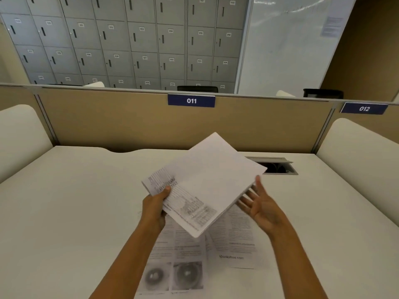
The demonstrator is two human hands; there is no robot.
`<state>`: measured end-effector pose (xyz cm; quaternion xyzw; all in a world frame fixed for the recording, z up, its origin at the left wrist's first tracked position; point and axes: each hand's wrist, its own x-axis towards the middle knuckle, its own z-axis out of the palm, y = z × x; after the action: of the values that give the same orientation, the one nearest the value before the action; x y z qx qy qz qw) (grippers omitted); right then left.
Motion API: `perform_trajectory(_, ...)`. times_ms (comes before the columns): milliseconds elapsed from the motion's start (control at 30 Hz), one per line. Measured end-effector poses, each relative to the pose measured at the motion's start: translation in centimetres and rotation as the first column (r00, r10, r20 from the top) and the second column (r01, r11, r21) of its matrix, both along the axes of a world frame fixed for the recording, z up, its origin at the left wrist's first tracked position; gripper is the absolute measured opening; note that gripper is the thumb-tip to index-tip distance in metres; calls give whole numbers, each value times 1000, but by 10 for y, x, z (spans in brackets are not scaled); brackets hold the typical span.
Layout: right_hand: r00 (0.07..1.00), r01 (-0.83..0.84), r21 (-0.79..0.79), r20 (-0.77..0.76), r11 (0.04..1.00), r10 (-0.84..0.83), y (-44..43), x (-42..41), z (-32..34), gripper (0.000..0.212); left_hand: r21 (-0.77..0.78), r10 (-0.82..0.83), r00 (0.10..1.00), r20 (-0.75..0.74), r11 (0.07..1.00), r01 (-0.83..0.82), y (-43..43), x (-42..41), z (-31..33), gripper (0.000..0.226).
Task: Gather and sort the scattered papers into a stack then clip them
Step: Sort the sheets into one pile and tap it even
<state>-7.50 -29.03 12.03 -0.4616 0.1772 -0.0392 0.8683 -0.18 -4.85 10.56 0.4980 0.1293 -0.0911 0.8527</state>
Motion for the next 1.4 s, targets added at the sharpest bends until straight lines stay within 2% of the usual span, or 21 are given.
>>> perform_trajectory(100, 998, -27, 6, -51, 1000, 27, 45, 6, -2, 39, -50, 67, 998, -20, 996, -68, -21, -17, -4, 39)
perform_trajectory(200, 998, 55, -10, -40, 998, -56, 59, 13, -7, 36, -83, 102, 995, -19, 991, -103, -26, -26, -12, 42)
perform_trajectory(333, 999, 22, -72, -26, 997, -24, 46, 13, -9, 28, -26, 6, 999, 45, 1000, -5, -3, -21, -11, 33)
perform_trajectory(400, 998, -13, -118, -59, 993, 6, 35, 12, -8, 33, 75, -121, 989, 81, 991, 115, 17, -12, -6, 28)
perform_trajectory(433, 996, -48, -149, -76, 988, 37, 29, 11, -7, 34, 168, -242, 966, 94, 960, 224, 27, -8, -3, 28)
perform_trajectory(500, 989, -125, -215, -107, 968, 104, 18, 8, -4, 38, 378, -505, 860, 68, 811, 446, 42, -3, 3, 28)
perform_trajectory(533, 985, -154, -250, -120, 956, 127, 15, 7, -3, 39, 444, -582, 811, 49, 741, 504, 45, -1, 5, 27)
perform_trajectory(600, 980, -184, -301, -132, 936, 150, 15, 7, 0, 39, 473, -618, 785, 51, 707, 526, 43, 3, 6, 27)
perform_trajectory(667, 982, -180, -337, -125, 924, 145, 19, 8, 1, 40, 449, -566, 819, 96, 758, 472, 34, 6, 6, 31)
perform_trajectory(767, 994, -82, -412, -94, 908, 48, 26, 9, 2, 43, 476, -436, 871, 227, 829, 292, 18, 8, 3, 33)
perform_trajectory(867, 997, 74, -474, 2, 878, -83, 35, 9, -4, 38, 530, -338, 864, 373, 842, 100, 2, 2, -2, 42)
perform_trajectory(967, 982, 185, -549, 74, 815, -173, 46, 10, -11, 30, 547, -259, 862, 436, 837, -26, -12, -1, -9, 41)
perform_trajectory(1033, 967, 251, -587, 119, 769, -224, 50, 12, -15, 32, 540, -214, 857, 470, 837, -87, -18, -2, -11, 41)
perform_trajectory(1167, 953, 302, -590, 165, 749, -255, 56, 16, -23, 39, 542, -167, 853, 495, 826, -152, -26, -4, -14, 27)
perform_trajectory(1400, 985, 164, -580, 58, 798, -160, 45, 15, -50, 38, 574, -192, 899, 394, 815, -77, -11, -5, -31, 48)
